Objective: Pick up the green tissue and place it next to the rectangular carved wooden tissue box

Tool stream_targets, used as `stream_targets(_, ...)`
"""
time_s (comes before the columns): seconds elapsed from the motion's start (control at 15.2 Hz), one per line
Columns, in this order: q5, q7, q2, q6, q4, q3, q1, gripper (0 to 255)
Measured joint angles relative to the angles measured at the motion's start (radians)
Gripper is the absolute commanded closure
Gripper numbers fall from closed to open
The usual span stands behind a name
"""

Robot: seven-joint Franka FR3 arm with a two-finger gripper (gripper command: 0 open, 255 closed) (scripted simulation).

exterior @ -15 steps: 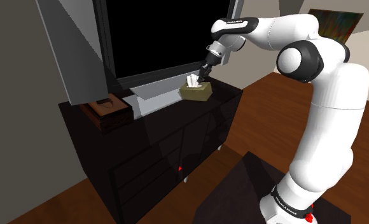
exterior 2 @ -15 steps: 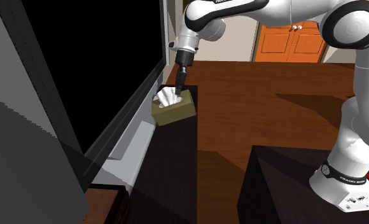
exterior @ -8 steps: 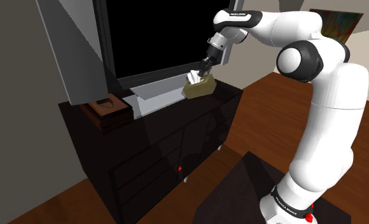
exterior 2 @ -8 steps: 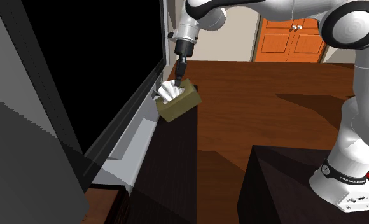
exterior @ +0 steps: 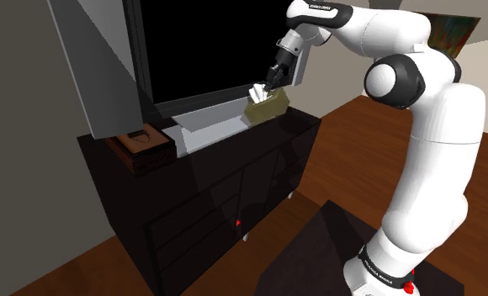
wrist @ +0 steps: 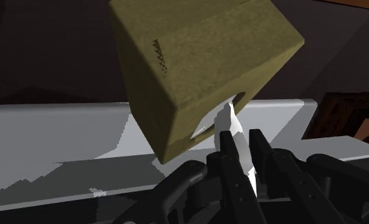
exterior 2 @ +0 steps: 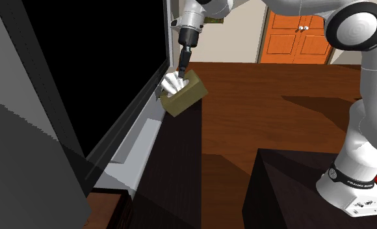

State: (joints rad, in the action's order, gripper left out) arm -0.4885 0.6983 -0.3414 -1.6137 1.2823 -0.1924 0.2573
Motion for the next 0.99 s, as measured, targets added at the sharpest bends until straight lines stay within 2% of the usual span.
stream_targets(0.46,-0.006,-0.039,-0.030,0.100,-0.138,0.001,0.016,255)
stream_targets(0.99,-0.029,-0.095,-0.117,0.244,-0.379,0.007,0.051,255)
